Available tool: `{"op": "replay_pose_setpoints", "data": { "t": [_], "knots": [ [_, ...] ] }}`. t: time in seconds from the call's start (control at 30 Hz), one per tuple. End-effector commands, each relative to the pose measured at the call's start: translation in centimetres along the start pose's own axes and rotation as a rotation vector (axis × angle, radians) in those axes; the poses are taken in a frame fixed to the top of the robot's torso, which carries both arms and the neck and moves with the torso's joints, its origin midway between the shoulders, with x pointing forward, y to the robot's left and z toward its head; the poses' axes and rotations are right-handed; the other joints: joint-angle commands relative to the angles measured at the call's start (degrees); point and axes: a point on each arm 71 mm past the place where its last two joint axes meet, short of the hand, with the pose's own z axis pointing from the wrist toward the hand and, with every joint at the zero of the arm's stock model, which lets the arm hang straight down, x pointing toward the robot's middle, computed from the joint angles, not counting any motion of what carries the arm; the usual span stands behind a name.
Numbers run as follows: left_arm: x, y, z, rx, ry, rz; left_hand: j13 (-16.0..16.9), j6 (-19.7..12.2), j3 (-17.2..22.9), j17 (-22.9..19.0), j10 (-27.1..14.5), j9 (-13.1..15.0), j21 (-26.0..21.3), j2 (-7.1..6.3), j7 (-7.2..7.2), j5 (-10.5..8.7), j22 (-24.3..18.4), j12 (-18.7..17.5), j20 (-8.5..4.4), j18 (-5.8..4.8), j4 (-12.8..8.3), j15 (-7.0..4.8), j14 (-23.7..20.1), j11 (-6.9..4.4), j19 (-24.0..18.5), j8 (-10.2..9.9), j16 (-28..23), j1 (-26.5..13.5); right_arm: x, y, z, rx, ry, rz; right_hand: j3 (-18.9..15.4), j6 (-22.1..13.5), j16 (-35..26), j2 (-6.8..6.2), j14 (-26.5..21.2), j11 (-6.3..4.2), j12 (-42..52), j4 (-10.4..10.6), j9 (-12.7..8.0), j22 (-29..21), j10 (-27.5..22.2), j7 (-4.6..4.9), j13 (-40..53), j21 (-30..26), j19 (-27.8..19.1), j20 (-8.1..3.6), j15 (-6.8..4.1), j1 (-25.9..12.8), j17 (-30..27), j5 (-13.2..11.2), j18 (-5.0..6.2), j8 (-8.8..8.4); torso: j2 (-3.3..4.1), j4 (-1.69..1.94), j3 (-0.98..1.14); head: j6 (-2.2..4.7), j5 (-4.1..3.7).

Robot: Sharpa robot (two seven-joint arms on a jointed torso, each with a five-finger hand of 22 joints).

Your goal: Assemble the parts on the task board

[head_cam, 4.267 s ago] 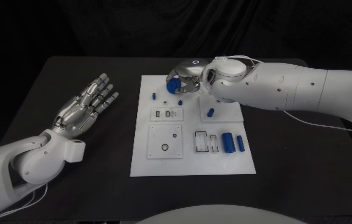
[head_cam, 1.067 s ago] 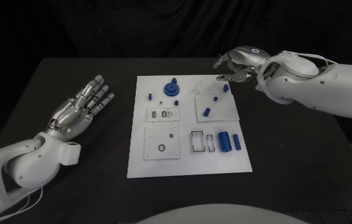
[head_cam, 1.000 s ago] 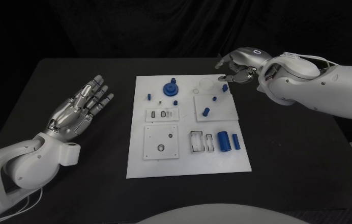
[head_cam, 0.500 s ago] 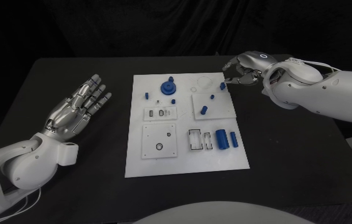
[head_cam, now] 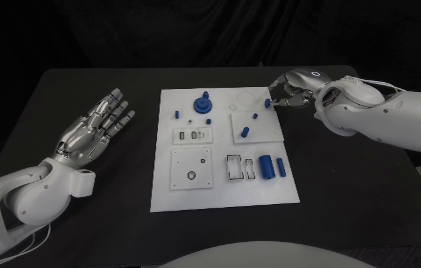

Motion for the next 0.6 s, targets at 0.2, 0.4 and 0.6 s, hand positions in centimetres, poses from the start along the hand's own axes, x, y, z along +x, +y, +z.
{"op": "replay_pose_setpoints", "data": {
  "t": [0.2, 0.4, 0.6],
  "knots": [
    [0.2, -0.6, 0.1, 0.091, 0.012, -0.015, 0.0, 0.1, 0.2, -0.1, -0.2, 0.1, -0.4, 0.24, 0.26, 0.25, -0.1, 0.1, 0.53, -0.29, -0.3, 0.31, 0.1, 0.02, 0.1, 0.1, -0.2, 0.2, 0.8, -0.1, 0.1, 0.022, 0.015, -0.001, 0.0, 0.2, -0.9, 0.04, 1.7, 0.21, -0.5, 0.2, 0.0, 5.1, -0.6, 0.06, 8.2, -1.1, -0.7, 0.07, 0.38, 1.2, 3.3, 0.3, 0.46, -0.44, 0.00, -0.04, -0.05, -0.22, 0.33],
    [0.2, -0.6, 0.0, 0.089, 0.011, -0.014, 0.0, 0.1, 0.2, -0.1, -0.2, 0.1, -0.4, 0.24, 0.26, 0.25, -0.1, 0.1, 0.53, -0.29, -0.3, 0.31, 0.1, 0.02, 0.1, 0.1, -0.2, 0.2, 1.4, 0.0, 0.3, 0.019, 0.027, -0.003, 0.2, 0.2, -1.1, 0.16, 1.8, 0.22, -0.6, 0.1, 0.0, 5.0, -0.6, 0.09, 8.2, -1.4, -0.8, 0.08, 0.38, 2.2, 3.2, 2.2, 0.49, -0.58, 0.00, 0.10, -0.05, -0.42, 0.26],
    [0.1, -0.6, 0.0, 0.088, 0.012, -0.014, 0.0, 0.1, 0.2, -0.1, -0.2, 0.1, -0.4, 0.25, 0.25, 0.26, -0.1, 0.1, 0.56, -0.29, -0.4, 0.35, 0.1, 0.05, 0.1, 0.1, -0.2, 0.3, 1.7, 0.1, 0.7, 0.013, 0.031, -0.006, 0.4, 0.8, -1.4, 0.25, 1.8, 0.24, -0.7, -0.1, 0.1, 4.9, -0.7, 0.15, 8.0, -1.9, -0.8, 0.07, 0.39, 3.3, 3.1, 4.6, 0.55, -0.51, 0.03, -0.06, -0.02, -0.48, 0.41]
  ]
}}
